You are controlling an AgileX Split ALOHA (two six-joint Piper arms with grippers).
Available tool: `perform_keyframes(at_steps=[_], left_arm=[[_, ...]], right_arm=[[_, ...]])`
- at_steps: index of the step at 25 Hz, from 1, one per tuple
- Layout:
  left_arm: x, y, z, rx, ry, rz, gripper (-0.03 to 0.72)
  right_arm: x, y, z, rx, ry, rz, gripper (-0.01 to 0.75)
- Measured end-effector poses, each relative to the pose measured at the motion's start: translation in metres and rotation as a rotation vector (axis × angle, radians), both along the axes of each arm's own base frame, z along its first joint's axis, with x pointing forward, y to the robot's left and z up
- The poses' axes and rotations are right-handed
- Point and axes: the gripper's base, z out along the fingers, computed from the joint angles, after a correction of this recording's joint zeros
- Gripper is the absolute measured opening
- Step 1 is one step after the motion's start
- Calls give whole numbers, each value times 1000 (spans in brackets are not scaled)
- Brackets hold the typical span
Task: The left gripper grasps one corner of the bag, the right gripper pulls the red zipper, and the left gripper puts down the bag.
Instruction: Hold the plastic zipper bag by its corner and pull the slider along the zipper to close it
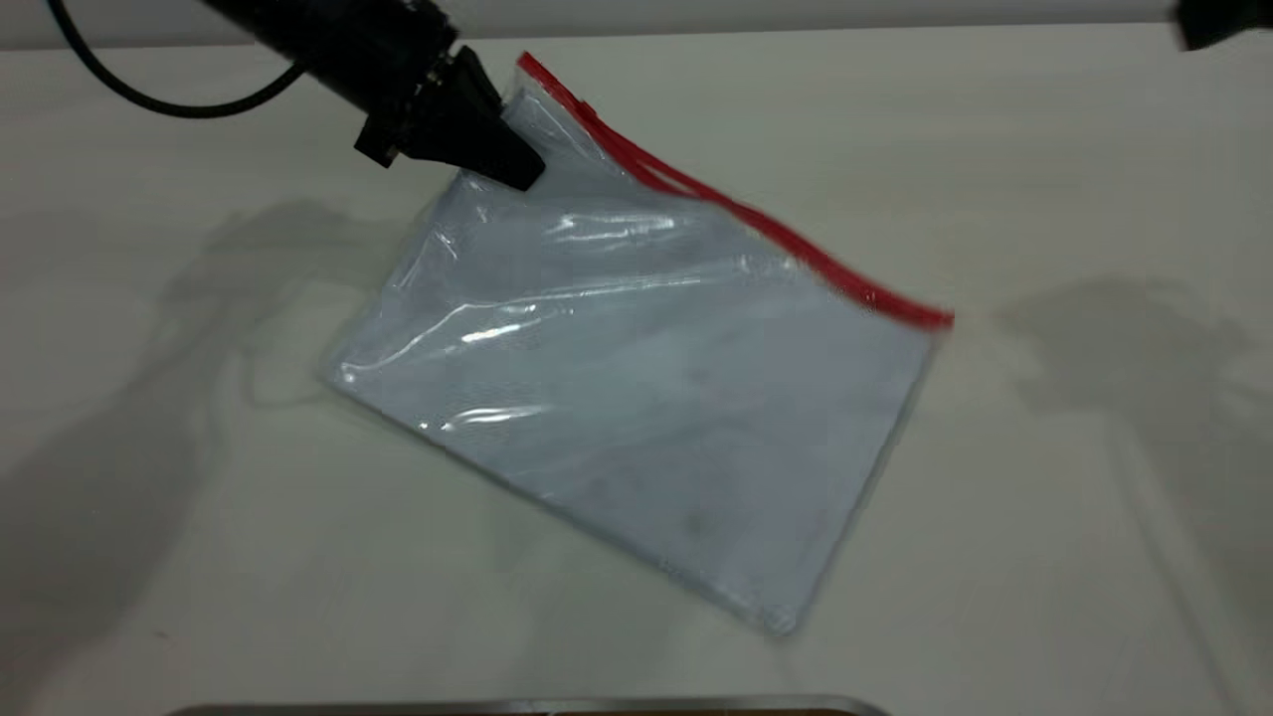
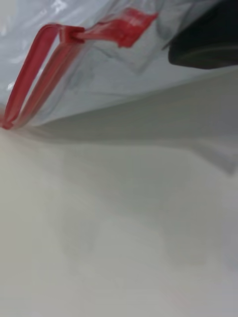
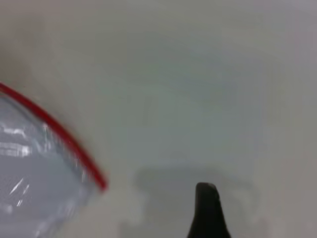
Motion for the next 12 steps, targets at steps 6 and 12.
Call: perform_keyframes(at_steps=[6, 12], left_arm=[[-3, -24, 6, 28, -117, -161, 53], [-5, -37, 6, 28, -176, -217, 53]], right_arm=[[24, 33, -31, -43, 57, 127, 578], [43, 62, -56, -80, 108, 230, 578]])
